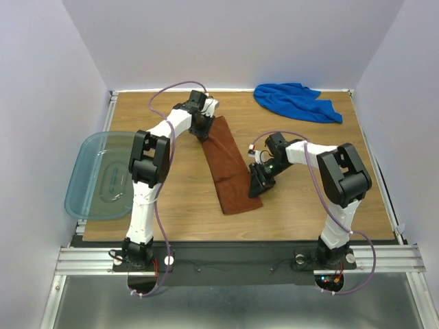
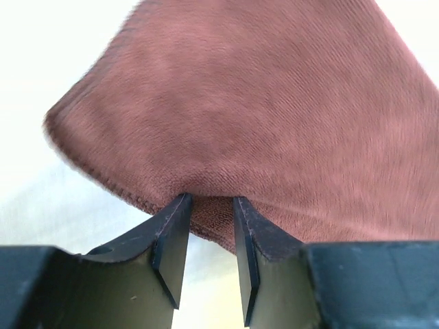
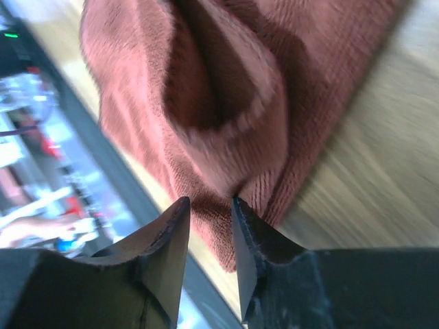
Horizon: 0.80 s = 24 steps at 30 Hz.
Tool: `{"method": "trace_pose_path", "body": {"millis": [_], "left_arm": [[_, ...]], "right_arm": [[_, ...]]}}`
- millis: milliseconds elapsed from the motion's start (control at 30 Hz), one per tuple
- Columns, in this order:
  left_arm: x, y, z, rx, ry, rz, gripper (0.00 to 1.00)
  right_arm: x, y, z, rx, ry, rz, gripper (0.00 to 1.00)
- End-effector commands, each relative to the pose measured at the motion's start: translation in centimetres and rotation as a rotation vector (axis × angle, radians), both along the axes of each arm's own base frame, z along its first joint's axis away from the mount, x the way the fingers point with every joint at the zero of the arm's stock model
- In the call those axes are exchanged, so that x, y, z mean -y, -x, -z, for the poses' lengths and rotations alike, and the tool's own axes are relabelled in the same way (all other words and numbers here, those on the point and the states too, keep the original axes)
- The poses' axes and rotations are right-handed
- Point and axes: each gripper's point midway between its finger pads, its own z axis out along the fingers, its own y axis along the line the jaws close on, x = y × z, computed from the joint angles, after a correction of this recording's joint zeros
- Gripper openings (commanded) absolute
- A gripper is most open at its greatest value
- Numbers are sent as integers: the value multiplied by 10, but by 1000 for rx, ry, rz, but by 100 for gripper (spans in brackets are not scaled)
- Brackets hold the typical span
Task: Roll the towels
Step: Fold the towel
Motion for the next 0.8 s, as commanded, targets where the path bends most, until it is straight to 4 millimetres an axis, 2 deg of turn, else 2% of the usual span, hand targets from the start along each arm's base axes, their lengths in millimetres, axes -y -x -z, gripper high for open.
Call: {"method": "trace_pose_path", "body": {"millis": [0,33,100,133,167,233,267,300,333,367,400,467,500,533,567,600,633,667,700,733,767], "left_arm": [[18,-22,22,3,30,52,44],[26,-35,10,42,56,72,45],[35,-44,-2,69,88,93,50],[38,-44,-7,74,103,101,52],[40,-45,-22,97,114,112,55],[39,-42,-41,124,118,126,61],[39,-41,-70,174,131,132,63],[37,-38,-85,198,134,134,66],[32,-31,-111,244,139,137,74],[30,-26,-101,222,127,138,79],[26,-18,-128,265,132,141,89],[18,-9,-155,308,134,134,98],[13,0,-191,378,152,134,99],[6,9,-195,381,153,133,99],[1,16,-209,415,158,140,99],[-6,28,-254,525,180,143,99],[-13,38,-252,534,168,147,99],[-21,43,-268,588,172,138,99],[-30,61,-306,682,186,127,99],[-37,70,-302,688,182,102,99],[-43,79,-311,730,182,95,99]], "right_arm": [[-18,14,17,-82,-43,12,39],[-24,12,13,-86,-68,8,39],[-33,10,3,-104,-115,4,41],[-34,10,0,-103,-123,6,42],[-36,6,-7,-85,-135,2,46],[-39,0,-27,-16,-160,-6,51],[-39,-4,-38,20,-168,-8,55],[-39,-8,-47,55,-176,-6,55],[-39,-12,-67,125,-188,-7,57],[-38,-13,-75,154,-186,-5,58],[-34,-21,-83,207,-170,6,63],[-25,-27,-108,301,-155,22,68],[-18,-35,-118,343,-147,37,75],[-10,-35,-127,392,-124,29,76],[-2,-40,-134,431,-114,37,83],[2,-42,-139,455,-107,43,97],[9,-45,-140,485,-69,57,99],[14,-46,-149,531,-58,64,100],[18,-48,-151,554,-42,74,100],[23,-51,-154,586,-12,91,100],[26,-50,-156,598,0,107,100]]}}
